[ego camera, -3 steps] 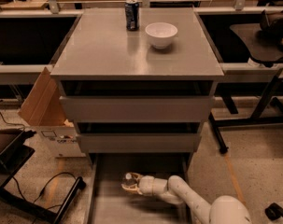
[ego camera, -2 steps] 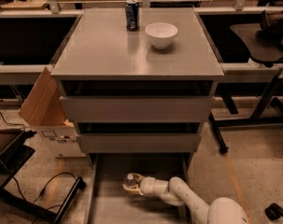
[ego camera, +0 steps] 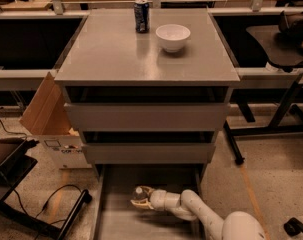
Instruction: Place water bottle into bottom drawer
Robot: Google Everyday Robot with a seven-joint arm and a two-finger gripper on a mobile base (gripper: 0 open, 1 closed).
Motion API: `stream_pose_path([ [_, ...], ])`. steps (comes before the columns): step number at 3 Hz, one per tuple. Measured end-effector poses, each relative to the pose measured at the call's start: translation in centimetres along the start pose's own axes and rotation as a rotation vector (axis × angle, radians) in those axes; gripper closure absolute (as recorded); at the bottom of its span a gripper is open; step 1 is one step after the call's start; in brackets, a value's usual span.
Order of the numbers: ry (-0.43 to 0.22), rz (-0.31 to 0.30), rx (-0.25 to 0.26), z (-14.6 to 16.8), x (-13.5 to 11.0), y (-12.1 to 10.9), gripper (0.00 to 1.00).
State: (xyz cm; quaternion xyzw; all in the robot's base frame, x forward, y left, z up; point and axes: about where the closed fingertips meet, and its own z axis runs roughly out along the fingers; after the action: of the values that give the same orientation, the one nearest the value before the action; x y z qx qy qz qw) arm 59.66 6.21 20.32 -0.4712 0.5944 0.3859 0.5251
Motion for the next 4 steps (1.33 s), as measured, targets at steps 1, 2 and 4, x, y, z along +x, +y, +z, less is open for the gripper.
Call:
stream_pose_path([
  [1, -0.002, 0.001, -0.003, 0.2, 0.0, 0.1, 0.12],
  [2, -0.003, 0.001, -0.006, 0.4, -0.1, 0.2, 0.00],
  [4, 0.008, 0.000, -0.040, -0.3, -1.0, 1.3, 0.00],
])
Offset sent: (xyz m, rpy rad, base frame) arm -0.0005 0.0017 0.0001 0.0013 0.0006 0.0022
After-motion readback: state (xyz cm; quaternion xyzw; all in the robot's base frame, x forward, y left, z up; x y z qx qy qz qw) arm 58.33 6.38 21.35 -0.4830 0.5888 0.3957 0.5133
